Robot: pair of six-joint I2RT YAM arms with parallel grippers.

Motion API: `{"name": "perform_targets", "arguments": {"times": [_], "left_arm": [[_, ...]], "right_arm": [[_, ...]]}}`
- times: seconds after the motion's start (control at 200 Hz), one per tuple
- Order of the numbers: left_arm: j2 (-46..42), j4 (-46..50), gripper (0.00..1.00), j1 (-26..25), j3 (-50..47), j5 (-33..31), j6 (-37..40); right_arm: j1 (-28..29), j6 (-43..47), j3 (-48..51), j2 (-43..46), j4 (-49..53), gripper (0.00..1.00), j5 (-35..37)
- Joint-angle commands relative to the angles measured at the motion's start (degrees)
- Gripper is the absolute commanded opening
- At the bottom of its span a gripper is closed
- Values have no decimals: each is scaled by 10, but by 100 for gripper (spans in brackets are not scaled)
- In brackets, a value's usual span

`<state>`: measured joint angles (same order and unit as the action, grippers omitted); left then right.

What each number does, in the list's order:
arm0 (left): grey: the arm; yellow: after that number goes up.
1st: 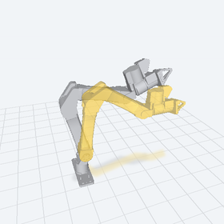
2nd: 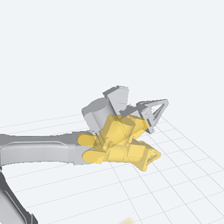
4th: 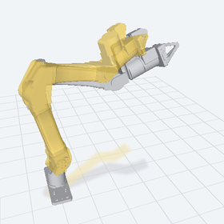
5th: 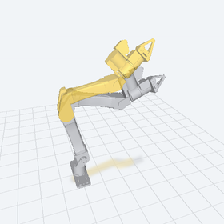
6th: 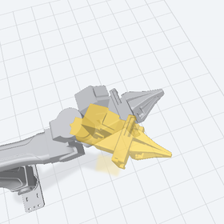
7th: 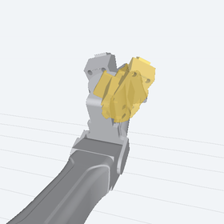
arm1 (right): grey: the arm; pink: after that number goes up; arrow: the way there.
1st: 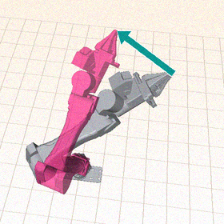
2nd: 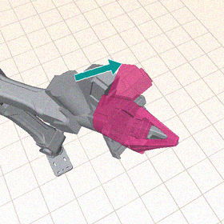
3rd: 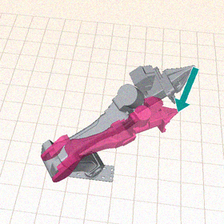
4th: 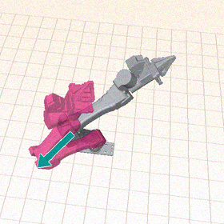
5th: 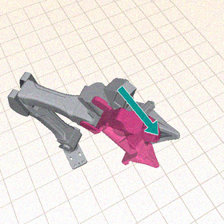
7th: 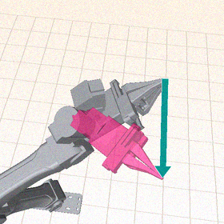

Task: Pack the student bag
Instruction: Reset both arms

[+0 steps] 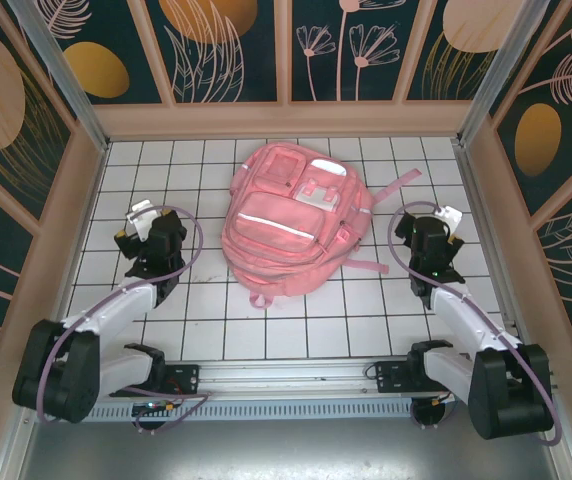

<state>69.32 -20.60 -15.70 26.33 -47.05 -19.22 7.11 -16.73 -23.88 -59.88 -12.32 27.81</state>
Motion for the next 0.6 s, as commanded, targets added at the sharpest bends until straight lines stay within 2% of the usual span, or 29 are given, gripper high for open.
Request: {"name": "perform_targets", "arguments": {"times": [0.0, 0.1, 0.16, 0.22, 0.28, 0.405, 0.44, 0.595], "left_arm": [[52, -172, 98, 22, -23, -11, 52], [108, -274, 98, 32, -41, 13, 91], [127, -337, 99, 45, -57, 55, 100], [135, -327, 98, 54, -47, 90, 122], [144, -375, 99, 60, -57, 98, 148], [158, -471, 99, 115, -102, 205, 124], [151, -449, 99, 127, -98, 235, 118], [167, -510, 98, 136, -125, 317, 138]], "right_arm": [[-29, 39, 37, -40, -154, 99, 25], [-48, 67, 49, -101, -242, 99, 25], [-61, 70, 56, -129, -290, 99, 11], [-71, 72, 65, -149, -336, 99, -21], [-78, 77, 78, -167, -389, 99, -53], [-89, 76, 82, -185, -437, 99, -135], [-90, 81, 79, -189, -437, 99, -150], [-98, 91, 82, -187, -443, 99, -198]]}}
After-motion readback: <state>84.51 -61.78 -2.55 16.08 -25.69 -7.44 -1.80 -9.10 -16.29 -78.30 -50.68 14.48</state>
